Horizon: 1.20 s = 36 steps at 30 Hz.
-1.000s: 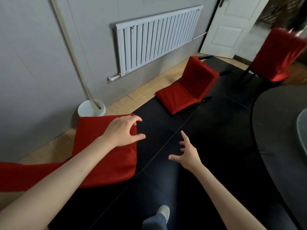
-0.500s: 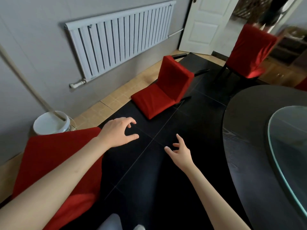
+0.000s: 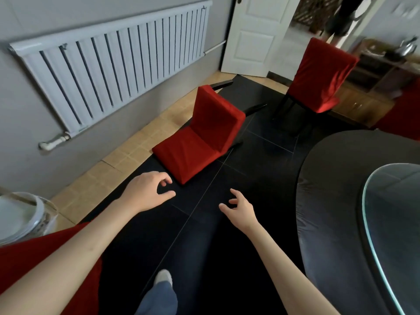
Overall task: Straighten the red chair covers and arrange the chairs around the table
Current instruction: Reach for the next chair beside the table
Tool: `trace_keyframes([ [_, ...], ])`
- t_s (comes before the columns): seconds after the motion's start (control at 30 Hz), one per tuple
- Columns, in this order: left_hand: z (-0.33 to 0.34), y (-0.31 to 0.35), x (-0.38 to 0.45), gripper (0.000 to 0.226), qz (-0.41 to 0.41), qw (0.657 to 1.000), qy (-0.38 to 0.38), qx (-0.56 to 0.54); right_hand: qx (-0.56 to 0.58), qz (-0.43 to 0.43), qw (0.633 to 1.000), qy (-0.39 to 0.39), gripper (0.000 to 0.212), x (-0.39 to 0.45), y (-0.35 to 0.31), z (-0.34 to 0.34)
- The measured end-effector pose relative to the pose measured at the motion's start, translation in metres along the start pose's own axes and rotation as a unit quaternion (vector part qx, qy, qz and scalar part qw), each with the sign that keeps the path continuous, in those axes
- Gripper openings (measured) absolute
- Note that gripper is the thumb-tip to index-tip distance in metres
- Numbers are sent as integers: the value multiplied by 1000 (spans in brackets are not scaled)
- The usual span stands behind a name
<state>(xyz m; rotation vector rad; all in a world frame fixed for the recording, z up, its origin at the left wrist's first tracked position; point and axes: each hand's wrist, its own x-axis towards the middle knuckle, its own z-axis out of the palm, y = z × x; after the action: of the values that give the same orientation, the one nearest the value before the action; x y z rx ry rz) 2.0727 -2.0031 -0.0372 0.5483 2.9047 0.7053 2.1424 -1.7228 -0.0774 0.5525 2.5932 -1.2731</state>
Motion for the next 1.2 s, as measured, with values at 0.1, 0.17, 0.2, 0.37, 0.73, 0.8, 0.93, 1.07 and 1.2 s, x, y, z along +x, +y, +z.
trace_keyframes([
  [0.1,-1,-9,54,32,13,1000,-12,-9,-10,22,1000,-2,72,45,-12,-10],
  [0.17,-1,-14,89,31,19,1000,-16,-8,-12,27,1000,0,71,73,-19,-15],
  [0.2,0,-15,105,31,21,1000,-19,-14,-14,29,999,0,70,86,-23,-19],
  [0.37,7,-14,177,30,30,998,-39,-26,-25,36,999,4,69,151,-36,-39],
  [0.73,28,12,351,34,-25,999,-36,-17,-39,4,998,-55,67,347,-53,-108],
  [0.8,33,13,377,34,-46,998,-36,-10,-40,-1,997,-73,67,382,-55,-117],
  [0.93,45,7,412,35,-96,995,-22,-21,-67,-3,991,-119,68,447,-60,-124],
  [1.07,56,-14,432,37,-161,986,-38,-22,-102,-2,980,-173,69,495,-65,-111],
  [1.2,69,-41,457,37,-196,979,-33,-49,-136,0,969,-205,72,540,-69,-92],
])
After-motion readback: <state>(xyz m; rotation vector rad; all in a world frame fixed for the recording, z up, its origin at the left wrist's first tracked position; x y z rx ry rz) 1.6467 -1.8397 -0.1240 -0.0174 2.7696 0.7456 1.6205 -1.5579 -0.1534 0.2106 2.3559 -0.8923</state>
